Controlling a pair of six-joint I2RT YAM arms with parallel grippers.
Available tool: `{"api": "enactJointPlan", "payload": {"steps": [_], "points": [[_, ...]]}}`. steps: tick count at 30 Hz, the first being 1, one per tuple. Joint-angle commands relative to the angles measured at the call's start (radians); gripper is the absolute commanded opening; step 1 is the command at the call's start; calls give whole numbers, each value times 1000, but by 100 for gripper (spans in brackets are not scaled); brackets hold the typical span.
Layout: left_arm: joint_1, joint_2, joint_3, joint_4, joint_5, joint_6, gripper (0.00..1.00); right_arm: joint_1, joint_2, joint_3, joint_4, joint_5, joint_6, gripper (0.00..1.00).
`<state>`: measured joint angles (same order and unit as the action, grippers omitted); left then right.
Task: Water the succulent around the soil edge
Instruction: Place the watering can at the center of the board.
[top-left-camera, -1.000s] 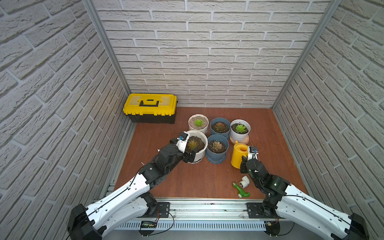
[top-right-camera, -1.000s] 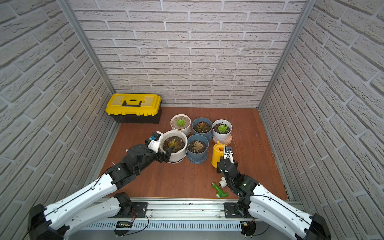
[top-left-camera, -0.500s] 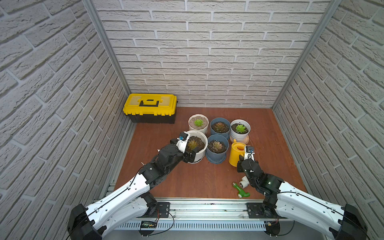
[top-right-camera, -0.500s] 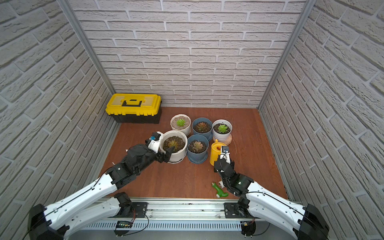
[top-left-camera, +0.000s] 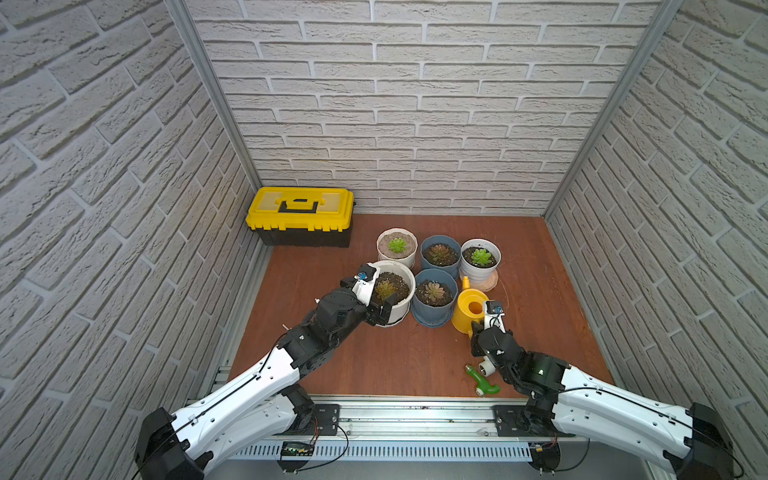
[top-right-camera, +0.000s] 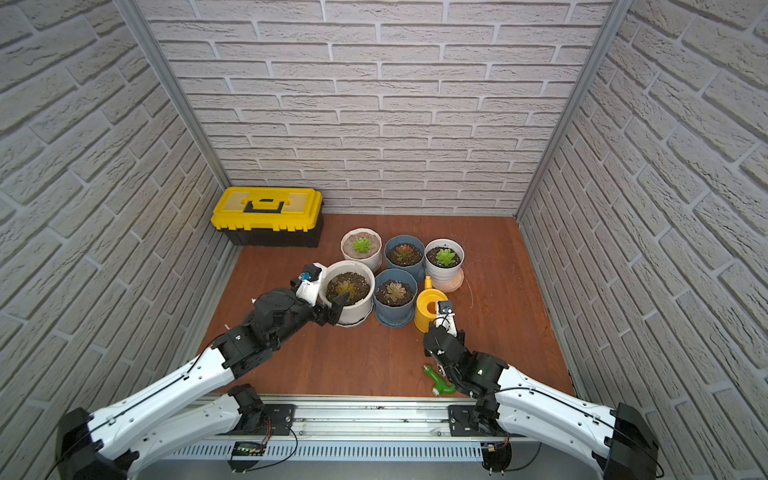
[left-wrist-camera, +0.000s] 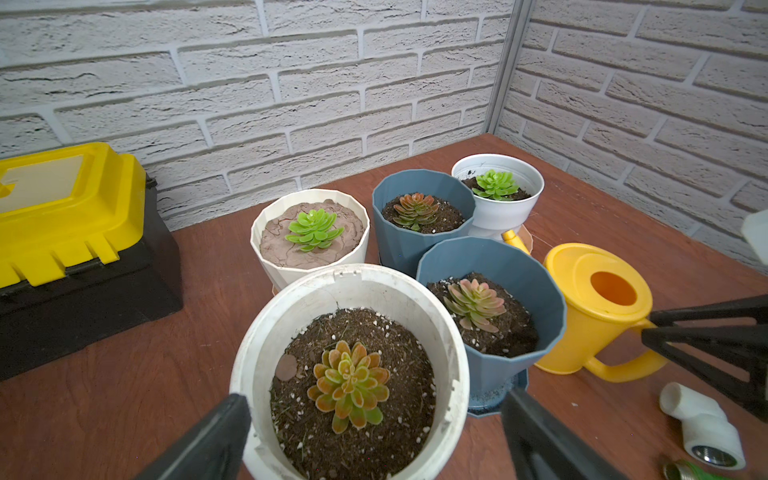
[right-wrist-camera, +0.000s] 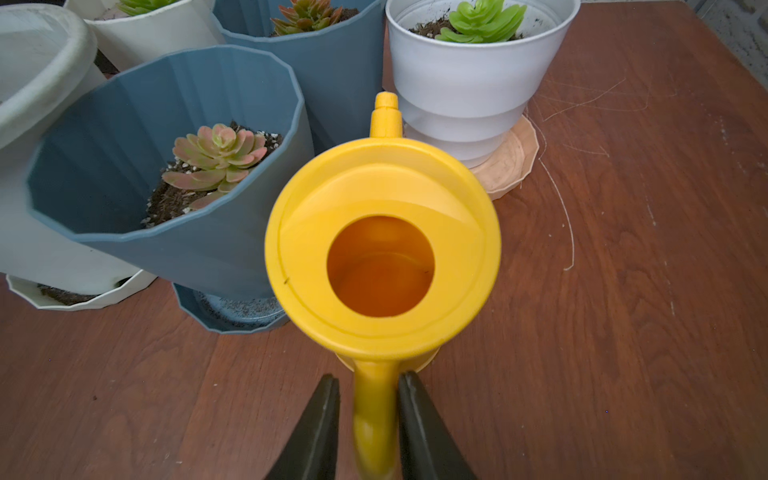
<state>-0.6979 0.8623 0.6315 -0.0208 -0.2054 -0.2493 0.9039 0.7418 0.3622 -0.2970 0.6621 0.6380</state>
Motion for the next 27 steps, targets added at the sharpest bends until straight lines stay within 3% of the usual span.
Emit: {"api": "enactJointPlan", "payload": {"steps": [1, 15, 23, 27], "points": [[2, 3, -15, 67, 8, -11, 99, 20, -4, 27, -35, -26, 48, 31], [1, 36, -7, 82, 46, -13, 99, 90, 19, 40, 43, -147, 52, 34], [-16, 72, -1, 112, 125, -15, 98, 96, -70, 135, -131, -133, -31, 36], [-66, 82, -3, 120, 128, -15, 99, 96, -123, 212, -240, -83, -122, 42]]}}
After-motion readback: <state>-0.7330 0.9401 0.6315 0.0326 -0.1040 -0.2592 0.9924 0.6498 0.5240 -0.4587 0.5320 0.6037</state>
